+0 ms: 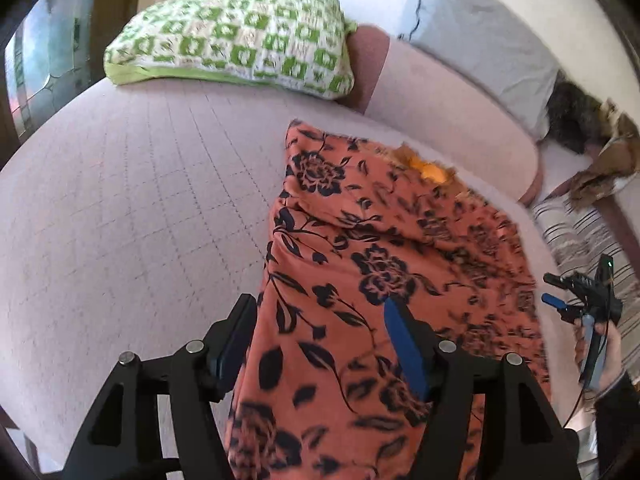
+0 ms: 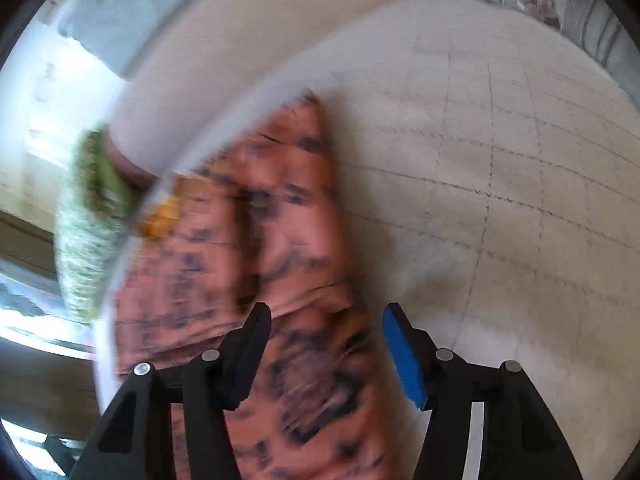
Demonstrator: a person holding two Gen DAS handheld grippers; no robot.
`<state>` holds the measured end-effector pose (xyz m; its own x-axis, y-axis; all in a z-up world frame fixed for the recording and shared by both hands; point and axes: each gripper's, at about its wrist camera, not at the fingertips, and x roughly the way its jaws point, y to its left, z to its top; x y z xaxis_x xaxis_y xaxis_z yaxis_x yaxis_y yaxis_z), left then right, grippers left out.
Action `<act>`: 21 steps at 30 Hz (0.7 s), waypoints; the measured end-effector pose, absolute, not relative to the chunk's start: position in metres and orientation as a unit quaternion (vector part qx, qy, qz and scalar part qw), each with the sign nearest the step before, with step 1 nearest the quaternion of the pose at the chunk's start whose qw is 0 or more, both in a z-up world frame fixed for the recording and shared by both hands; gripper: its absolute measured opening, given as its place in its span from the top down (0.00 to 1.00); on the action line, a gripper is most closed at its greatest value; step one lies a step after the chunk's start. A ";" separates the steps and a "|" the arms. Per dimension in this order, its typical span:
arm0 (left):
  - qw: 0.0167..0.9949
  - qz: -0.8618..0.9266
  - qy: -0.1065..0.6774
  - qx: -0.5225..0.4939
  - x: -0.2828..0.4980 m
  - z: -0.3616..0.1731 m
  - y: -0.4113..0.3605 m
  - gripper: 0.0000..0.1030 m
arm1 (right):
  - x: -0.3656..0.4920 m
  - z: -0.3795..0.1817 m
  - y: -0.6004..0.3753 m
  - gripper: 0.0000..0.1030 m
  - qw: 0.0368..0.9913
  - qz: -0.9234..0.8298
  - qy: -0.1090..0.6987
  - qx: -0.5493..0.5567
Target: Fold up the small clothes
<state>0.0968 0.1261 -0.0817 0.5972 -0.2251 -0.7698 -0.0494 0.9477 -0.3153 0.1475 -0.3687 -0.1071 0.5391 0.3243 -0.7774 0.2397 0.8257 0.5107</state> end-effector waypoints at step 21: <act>0.837 -0.030 0.509 -0.197 -0.025 -0.119 0.154 0.30 | -0.086 -0.107 -0.365 0.32 0.798 0.078 0.552 0.227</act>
<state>-0.0253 0.1544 -0.1190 0.4804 -0.2513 -0.8403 -0.1503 0.9203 -0.3612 -0.0857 -0.3650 -0.1073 0.3784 0.3759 -0.8459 0.1257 0.8845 0.4493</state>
